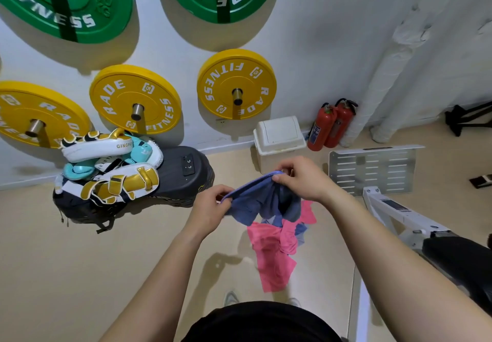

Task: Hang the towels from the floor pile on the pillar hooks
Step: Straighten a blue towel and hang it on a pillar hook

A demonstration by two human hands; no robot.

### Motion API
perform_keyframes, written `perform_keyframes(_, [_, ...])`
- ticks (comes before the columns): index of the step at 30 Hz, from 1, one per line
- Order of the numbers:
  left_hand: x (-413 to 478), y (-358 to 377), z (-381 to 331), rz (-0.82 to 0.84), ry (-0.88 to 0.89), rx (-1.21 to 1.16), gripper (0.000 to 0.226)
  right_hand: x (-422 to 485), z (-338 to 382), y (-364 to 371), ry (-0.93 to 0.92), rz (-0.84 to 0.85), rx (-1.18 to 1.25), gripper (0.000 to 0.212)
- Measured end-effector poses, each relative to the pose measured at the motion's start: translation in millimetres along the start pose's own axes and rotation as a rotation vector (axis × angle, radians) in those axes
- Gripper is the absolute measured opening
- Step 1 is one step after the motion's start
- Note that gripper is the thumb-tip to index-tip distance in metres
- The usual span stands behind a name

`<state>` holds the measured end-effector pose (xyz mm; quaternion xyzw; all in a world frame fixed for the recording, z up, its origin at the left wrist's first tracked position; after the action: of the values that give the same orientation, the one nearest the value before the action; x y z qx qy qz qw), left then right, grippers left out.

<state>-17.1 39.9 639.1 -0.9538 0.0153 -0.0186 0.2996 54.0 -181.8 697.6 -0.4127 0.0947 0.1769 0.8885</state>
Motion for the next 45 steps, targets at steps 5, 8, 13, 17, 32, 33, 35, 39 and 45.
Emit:
perform_keyframes(5, [-2,-9,1,-0.038,0.028,-0.020,0.021,0,-28,-20,0.081,-0.084,0.010,0.014])
perform_keyframes(8, [-3,-13,-3,-0.064,-0.054,-0.120,0.015,0,-45,-25,0.127,-0.122,0.021,0.005])
perform_keyframes(13, [0,-16,-4,-0.184,-0.164,-0.220,0.006,0,-76,-22,0.292,-0.207,0.220,0.029])
perform_keyframes(17, [-2,3,-14,-0.185,-0.200,-0.266,0.009,-9,-92,-6,0.405,-0.239,0.373,0.022])
perform_keyframes(32, [-2,55,-48,-0.088,-0.100,-0.176,0.015,-30,-45,56,0.273,-0.065,0.684,0.025])
perform_keyframes(33, [-2,56,-49,-0.081,-0.092,-0.178,0.012,-31,-44,56,0.265,-0.061,0.677,0.025])
perform_keyframes(35, [-3,58,-49,-0.063,-0.116,-0.225,0.010,-33,-44,55,0.250,-0.064,0.651,0.025])
perform_keyframes(39, [-7,65,-46,0.019,-0.195,-0.403,0.029,-34,-49,47,0.227,-0.074,0.625,0.026])
perform_keyframes(45, [-7,60,-51,0.021,-0.071,-0.320,0.016,-37,-47,48,0.183,-0.003,0.638,0.021])
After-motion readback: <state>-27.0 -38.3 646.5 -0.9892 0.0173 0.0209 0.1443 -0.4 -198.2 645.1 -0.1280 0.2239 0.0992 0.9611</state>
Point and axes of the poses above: each hand's wrist, its own x-axis towards the middle knuckle, its own y-axis out of the palm, z = x × y, the point moved 6 cm from there along x, towards the middle knuckle, and after that the axes turned 13 degrees about y, right-handed, at the moved point
